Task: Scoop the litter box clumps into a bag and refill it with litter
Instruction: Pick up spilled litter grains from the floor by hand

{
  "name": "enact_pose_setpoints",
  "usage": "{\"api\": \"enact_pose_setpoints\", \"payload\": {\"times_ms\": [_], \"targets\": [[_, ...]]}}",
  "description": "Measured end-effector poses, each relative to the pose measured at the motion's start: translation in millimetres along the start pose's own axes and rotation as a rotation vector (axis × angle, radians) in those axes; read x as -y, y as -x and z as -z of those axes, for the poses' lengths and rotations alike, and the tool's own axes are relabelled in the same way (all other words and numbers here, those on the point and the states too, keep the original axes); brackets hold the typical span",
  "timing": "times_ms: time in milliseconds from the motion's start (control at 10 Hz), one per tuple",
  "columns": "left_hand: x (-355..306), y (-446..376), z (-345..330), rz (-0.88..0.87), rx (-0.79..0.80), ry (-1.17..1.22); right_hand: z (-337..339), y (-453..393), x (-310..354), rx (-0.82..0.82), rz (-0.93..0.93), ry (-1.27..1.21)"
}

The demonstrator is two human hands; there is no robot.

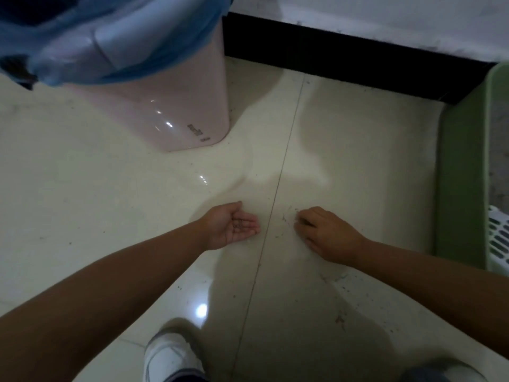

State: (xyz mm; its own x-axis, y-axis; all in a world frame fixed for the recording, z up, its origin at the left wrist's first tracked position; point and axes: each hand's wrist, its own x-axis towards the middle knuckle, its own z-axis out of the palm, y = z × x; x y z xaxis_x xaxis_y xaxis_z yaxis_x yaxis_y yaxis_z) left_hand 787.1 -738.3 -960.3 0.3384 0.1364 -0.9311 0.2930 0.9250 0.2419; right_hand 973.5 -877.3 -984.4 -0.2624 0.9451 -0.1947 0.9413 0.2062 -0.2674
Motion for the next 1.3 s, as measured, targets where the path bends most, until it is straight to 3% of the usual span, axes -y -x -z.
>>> {"api": "enact_pose_setpoints", "payload": {"times_ms": [300, 400, 500, 600, 800, 1000, 1100, 1300], "targets": [[-7, 0, -3, -0.023, -0.034, -0.011, 15, -9, 2, 0.333, -0.063, -0.062], [-5, 2, -2, -0.026, -0.035, -0.016, 11, -12, 1, 0.158, -0.035, -0.003], [-4, 2, -2, -0.027, -0.033, -0.005, 12, -10, -4, 0.2, -0.015, -0.062], [-4, 2, -3, -0.028, -0.027, -0.01, 17, -5, -8, 0.14, 0.016, 0.05], [-3, 1, -2, -0.038, -0.023, -0.019, 4, 1, -9, 0.041, -0.089, -0.038], [-2, 2, -1, -0.036, -0.012, -0.013, -2, -5, -4, 0.048, -0.247, -0.125], [-3, 1, -1, -0.035, -0.019, -0.021, 7, -7, -2, 0.126, -0.206, -0.055], [-3, 1, -1, -0.032, -0.022, -0.019, 5, -8, 0, 0.1, -0.149, 0.017]]}}
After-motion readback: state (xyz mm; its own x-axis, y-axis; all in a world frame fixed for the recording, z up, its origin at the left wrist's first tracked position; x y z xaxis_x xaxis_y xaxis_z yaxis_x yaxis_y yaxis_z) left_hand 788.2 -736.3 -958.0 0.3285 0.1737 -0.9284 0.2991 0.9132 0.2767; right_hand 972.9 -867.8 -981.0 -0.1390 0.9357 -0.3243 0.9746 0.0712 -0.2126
